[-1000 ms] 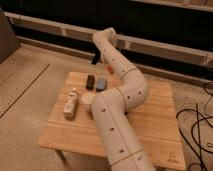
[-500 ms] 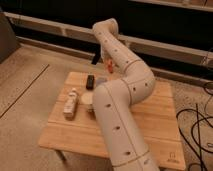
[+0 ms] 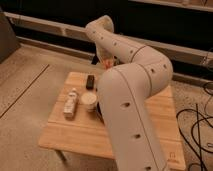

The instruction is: Drag the pepper across the table

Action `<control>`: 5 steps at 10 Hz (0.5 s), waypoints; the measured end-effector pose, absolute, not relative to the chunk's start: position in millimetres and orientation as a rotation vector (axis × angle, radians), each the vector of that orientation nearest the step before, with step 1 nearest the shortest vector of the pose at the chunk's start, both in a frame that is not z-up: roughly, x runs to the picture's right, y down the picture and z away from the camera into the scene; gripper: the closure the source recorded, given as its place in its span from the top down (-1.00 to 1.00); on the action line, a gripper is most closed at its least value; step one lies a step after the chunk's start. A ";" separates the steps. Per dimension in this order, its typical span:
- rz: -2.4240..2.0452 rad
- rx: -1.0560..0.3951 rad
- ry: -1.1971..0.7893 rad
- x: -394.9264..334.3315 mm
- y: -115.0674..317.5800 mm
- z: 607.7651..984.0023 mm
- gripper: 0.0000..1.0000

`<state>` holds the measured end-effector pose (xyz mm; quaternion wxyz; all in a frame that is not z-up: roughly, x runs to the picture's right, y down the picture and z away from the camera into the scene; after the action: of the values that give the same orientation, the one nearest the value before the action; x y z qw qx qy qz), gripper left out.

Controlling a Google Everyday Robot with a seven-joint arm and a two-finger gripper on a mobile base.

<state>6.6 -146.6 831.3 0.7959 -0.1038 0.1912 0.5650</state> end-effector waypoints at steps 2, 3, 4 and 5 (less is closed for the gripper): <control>1.137 -0.156 0.343 -17.9 -161.1 819.2 -1.00; 1.095 -0.126 0.303 -35.7 -171.5 815.2 -1.00; 1.065 -0.111 0.278 -51.2 -178.4 814.5 -1.00; 1.037 -0.107 0.245 -73.8 -185.9 816.6 -1.00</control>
<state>-73.8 -185.9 816.6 0.8599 -0.0510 0.1169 0.4942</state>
